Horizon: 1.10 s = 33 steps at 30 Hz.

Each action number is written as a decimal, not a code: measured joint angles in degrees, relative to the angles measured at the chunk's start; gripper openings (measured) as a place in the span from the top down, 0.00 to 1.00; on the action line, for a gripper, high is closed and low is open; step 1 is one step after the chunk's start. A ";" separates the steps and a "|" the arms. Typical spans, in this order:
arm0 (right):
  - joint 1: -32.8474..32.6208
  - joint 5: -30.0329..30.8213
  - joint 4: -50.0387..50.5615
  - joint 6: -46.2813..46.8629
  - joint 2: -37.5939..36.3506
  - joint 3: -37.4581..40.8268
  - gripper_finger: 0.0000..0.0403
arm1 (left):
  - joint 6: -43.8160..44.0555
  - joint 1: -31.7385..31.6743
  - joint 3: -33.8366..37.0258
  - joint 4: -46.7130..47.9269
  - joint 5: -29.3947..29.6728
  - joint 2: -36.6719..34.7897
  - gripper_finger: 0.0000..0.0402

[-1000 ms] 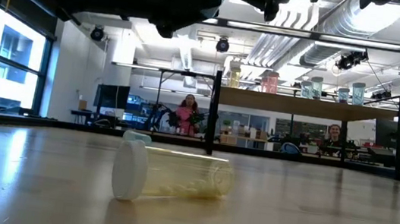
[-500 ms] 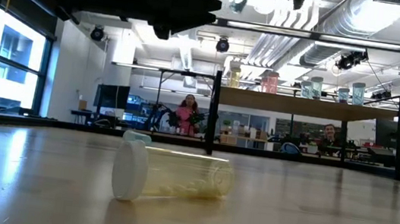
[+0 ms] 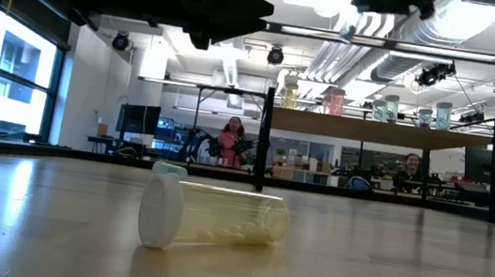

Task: Pick and place medicine bottles onto shelf by color
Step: Put the blue pill bottle on the shelf aligned with the other blue pill bottle

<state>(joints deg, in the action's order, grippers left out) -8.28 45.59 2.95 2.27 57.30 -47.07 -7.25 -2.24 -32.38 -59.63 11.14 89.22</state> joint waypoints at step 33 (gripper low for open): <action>0.98 20.54 43.35 38.48 -10.87 3.47 0.73 | -0.48 0.02 0.02 2.00 -0.01 0.00 0.41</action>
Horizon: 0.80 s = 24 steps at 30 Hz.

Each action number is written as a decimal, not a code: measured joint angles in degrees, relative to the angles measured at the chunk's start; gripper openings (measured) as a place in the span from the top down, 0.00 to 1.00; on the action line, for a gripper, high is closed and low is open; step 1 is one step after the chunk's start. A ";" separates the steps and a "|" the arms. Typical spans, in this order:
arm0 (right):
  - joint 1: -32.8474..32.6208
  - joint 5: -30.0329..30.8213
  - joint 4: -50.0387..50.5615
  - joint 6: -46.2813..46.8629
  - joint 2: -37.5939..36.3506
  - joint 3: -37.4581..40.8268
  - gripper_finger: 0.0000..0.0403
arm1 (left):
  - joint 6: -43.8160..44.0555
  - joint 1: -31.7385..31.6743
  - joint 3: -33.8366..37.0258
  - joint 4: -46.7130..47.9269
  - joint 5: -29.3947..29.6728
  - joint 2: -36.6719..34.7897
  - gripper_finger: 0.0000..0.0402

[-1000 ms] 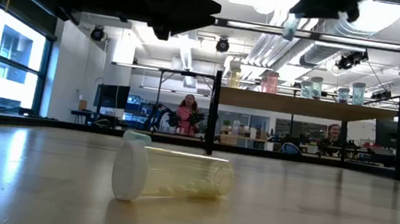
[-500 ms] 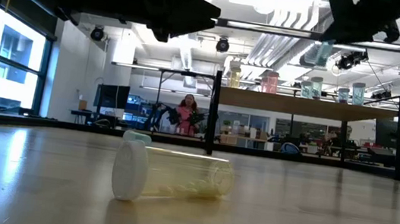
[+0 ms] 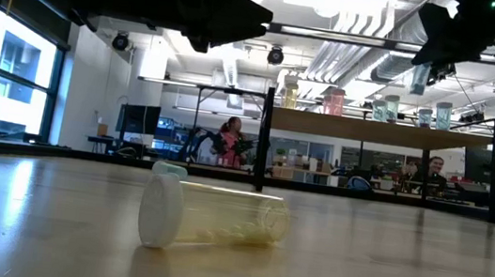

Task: Pick and place medicine bottles onto shelf by color
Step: Put the blue pill bottle on the shelf aligned with the other blue pill bottle

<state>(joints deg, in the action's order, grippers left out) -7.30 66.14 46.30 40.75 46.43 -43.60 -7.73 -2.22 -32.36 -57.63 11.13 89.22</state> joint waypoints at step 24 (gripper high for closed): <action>5.98 -9.30 28.74 16.11 -5.98 -3.17 0.73 | 0.00 0.00 0.00 0.00 0.01 -0.01 0.41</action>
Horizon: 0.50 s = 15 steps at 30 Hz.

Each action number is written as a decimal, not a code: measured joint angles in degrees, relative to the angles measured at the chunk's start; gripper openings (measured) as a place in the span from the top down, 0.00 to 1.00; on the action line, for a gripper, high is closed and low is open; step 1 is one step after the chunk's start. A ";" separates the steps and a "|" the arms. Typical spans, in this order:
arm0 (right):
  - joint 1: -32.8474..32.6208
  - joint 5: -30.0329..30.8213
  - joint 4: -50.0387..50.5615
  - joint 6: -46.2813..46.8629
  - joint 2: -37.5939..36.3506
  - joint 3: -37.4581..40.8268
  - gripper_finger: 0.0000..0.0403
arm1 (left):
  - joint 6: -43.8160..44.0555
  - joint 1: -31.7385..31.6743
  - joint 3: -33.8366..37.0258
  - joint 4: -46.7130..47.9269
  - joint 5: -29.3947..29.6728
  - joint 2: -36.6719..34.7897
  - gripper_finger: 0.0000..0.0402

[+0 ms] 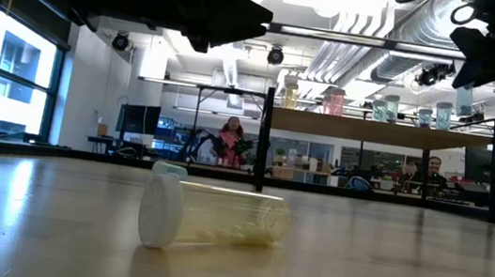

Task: Pick and place medicine bottles onto shelf by color
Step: Put the blue pill bottle on the shelf aligned with the other blue pill bottle

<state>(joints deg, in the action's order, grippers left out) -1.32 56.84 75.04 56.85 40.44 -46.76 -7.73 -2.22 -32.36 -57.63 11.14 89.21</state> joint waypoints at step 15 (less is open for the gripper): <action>-9.92 2.62 7.69 13.58 -0.52 0.00 0.73 | 0.00 0.02 0.02 1.30 0.06 0.01 0.41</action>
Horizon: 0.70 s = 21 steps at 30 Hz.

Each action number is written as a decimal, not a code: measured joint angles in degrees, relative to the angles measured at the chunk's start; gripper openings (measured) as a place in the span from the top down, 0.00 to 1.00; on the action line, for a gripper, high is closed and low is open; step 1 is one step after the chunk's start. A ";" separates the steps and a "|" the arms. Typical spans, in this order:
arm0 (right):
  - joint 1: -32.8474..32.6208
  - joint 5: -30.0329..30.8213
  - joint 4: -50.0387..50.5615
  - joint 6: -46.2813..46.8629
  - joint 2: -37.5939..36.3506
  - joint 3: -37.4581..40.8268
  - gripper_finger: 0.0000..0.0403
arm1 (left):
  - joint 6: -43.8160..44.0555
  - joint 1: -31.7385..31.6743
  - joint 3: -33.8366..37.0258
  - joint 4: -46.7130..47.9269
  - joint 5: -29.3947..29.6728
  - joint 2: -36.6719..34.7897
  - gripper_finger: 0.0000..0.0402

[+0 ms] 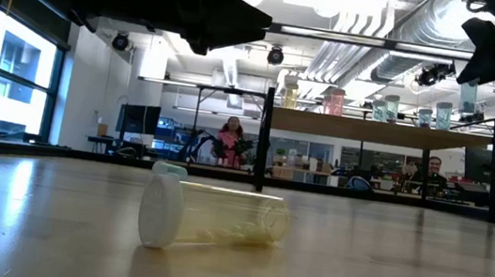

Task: Pick and place medicine bottles onto shelf by color
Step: Put the blue pill bottle on the shelf aligned with the other blue pill bottle

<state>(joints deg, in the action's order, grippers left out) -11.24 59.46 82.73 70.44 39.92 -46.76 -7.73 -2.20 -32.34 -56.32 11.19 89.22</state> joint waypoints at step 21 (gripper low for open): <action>-0.40 5.94 -3.11 4.35 0.11 7.21 0.73 | 0.00 -0.01 0.00 0.00 0.16 0.00 0.41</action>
<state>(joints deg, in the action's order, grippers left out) -11.64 65.39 79.61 74.78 40.03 -39.55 -7.73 -2.20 -32.34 -56.33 11.35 89.22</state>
